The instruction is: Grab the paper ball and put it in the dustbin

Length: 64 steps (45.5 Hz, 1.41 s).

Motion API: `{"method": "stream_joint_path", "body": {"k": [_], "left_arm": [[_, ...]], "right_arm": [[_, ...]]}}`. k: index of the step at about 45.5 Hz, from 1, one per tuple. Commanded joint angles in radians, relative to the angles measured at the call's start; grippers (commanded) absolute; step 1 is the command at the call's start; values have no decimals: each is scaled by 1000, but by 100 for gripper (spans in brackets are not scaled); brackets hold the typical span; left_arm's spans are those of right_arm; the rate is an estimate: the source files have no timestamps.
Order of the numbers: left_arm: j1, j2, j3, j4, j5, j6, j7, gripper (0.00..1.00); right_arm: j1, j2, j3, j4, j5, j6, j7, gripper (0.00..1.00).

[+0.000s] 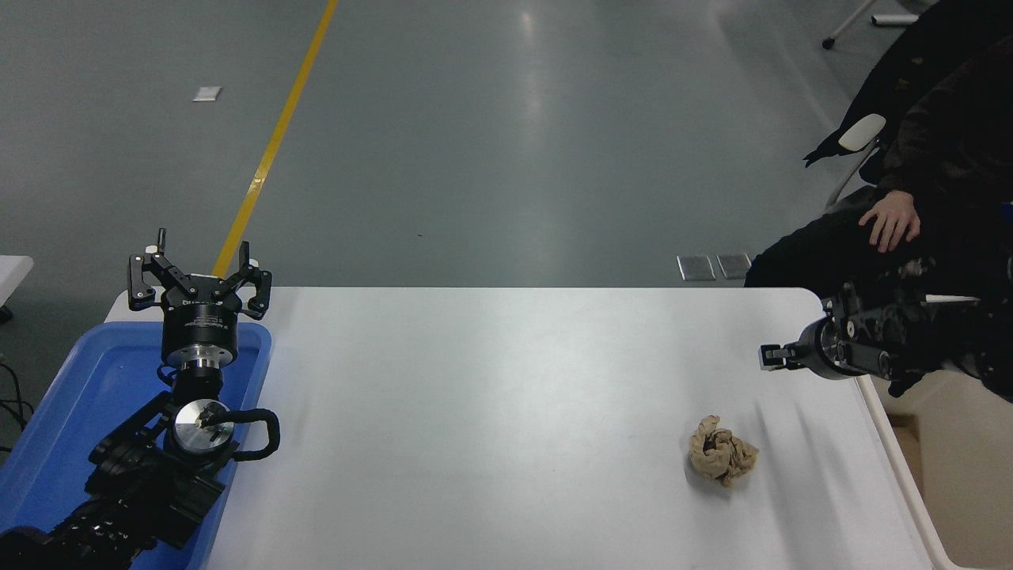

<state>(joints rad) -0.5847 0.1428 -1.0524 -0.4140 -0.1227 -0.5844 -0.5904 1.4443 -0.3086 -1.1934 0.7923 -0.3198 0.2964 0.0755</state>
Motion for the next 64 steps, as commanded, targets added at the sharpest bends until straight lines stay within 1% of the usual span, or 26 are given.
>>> {"method": "stream_joint_path", "body": {"k": [1,7,14,18,24,34,40,46,55,64], "left_arm": [[0,0,0,0,0,0,0,99],[0,0,0,0,0,0,0,99],[0,0,0,1,0,0,-2,99],[0,0,0,1,0,0,-2,99],[0,0,0,1,0,0,-2,99],[0,0,0,0,0,0,0,99],[-1,0,0,0,0,0,0,99],[0,0,2,0,0,0,0,99],[0,0,0,0,0,0,0,99],[0,0,0,0,0,0,0,99]], "right_arm": [[316,-110,-3,247,-12,122,1,100],[490,-155,12,390,-15,210,1,100],[622,-162,58,481,-15,421,4,100],[708,-161,84,542,-12,489,4,100],[781,-159,132,614,-8,489,4,100],[759,-119,141,633,-8,489,4,100],[723,-92,150,621,8,489,4,100],[668,-83,164,619,59,487,3,100],[535,-50,166,564,56,328,1,100],[384,-11,212,498,51,291,1,100]]}}
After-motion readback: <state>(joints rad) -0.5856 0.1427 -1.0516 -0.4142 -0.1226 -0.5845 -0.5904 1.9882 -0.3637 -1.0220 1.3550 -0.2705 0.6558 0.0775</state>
